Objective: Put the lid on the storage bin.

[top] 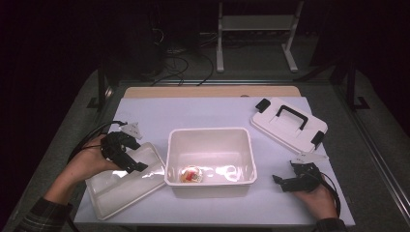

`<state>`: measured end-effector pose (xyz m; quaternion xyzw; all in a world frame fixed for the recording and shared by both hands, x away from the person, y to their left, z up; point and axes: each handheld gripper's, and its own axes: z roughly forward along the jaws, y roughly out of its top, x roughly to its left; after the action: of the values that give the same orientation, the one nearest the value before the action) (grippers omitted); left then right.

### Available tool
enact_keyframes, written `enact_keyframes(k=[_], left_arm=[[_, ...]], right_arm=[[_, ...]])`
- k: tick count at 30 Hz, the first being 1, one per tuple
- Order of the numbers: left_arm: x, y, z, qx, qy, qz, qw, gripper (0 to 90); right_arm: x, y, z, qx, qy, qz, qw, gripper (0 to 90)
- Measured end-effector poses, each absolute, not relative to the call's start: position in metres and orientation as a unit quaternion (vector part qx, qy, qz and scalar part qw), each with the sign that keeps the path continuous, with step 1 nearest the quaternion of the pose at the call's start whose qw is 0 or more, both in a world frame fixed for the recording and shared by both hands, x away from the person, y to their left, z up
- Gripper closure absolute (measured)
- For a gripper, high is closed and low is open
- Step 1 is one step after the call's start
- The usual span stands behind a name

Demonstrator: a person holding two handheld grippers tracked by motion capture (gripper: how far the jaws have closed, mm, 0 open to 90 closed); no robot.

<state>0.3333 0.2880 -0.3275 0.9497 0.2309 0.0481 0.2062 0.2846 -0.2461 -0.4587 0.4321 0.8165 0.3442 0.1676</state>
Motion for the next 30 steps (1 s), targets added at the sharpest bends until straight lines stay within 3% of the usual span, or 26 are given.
enact_keyframes(k=[13, 30], left_arm=[[0.328, 0.322, -0.367, 0.941, 0.277, 0.061, 0.186, 20.9], [0.321, 0.335, -0.404, 0.941, 0.295, 0.02, 0.163, 61.8]], right_arm=[[0.285, -0.246, -0.459, 0.432, 0.816, 0.344, 0.168, 9.2], [0.285, -0.246, -0.459, 0.432, 0.817, 0.344, 0.167, 9.2]])
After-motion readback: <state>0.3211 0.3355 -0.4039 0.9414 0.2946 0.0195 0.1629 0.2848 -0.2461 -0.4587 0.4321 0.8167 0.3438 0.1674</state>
